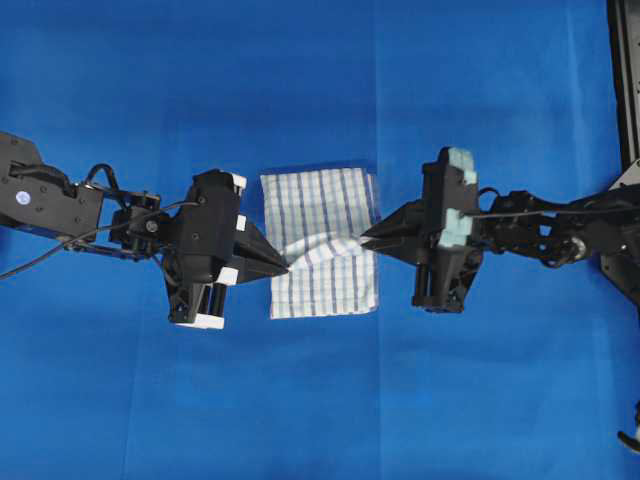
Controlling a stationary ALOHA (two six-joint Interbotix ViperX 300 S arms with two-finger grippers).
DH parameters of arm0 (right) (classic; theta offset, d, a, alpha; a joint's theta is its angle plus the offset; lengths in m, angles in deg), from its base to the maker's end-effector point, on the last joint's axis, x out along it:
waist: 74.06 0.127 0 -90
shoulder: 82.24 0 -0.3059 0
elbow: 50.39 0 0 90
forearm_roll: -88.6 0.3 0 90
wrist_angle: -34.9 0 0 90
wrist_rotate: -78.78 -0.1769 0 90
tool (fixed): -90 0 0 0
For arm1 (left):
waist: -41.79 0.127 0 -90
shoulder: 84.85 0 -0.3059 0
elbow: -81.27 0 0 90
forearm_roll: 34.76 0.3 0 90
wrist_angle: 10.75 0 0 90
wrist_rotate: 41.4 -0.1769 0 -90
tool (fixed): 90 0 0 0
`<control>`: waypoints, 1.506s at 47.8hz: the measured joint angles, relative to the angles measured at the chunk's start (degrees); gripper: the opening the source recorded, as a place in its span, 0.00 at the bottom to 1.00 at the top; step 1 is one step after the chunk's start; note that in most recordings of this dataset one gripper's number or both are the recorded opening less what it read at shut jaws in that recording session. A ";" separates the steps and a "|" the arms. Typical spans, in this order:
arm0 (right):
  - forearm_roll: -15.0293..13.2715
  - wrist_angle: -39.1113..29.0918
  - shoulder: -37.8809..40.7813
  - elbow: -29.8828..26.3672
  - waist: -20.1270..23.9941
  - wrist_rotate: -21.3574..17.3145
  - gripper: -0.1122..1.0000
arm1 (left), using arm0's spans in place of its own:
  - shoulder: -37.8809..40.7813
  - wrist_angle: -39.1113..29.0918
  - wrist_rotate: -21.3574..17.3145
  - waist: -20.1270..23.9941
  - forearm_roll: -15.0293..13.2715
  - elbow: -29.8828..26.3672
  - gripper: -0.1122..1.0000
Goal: Fold the blue towel.
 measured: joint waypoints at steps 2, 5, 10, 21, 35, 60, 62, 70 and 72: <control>0.35 0.09 0.44 -0.18 0.18 -0.09 0.09 | 0.26 0.00 0.00 0.00 0.00 0.00 0.11; 0.53 0.09 0.88 -0.44 0.35 -0.09 0.09 | 0.70 -0.09 0.00 -0.09 0.00 -0.18 0.11; 0.79 0.00 0.97 -0.44 0.53 -0.18 0.09 | 1.41 0.00 0.00 -0.35 0.00 -0.62 0.11; 2.72 0.09 2.72 -0.97 1.49 -0.09 0.09 | 3.52 0.00 0.00 -1.49 0.00 -0.97 0.11; 6.68 0.09 8.88 -3.69 3.25 -0.18 0.13 | 6.15 0.00 0.00 -2.37 0.00 -0.88 0.11; 7.38 0.09 5.89 -4.04 4.22 1.41 0.88 | 6.42 0.26 5.01 -3.78 0.00 -1.76 0.70; 7.21 0.09 4.39 -3.96 4.57 1.93 0.87 | 5.01 -0.44 4.83 -4.04 0.00 -1.67 0.79; 7.12 0.09 -2.20 -2.29 5.10 4.31 0.87 | -1.93 -2.99 4.39 -4.39 -0.09 -0.70 0.93; 7.12 0.09 -3.60 -1.76 5.10 4.92 0.87 | -4.13 -3.69 4.39 -4.39 0.00 0.00 0.93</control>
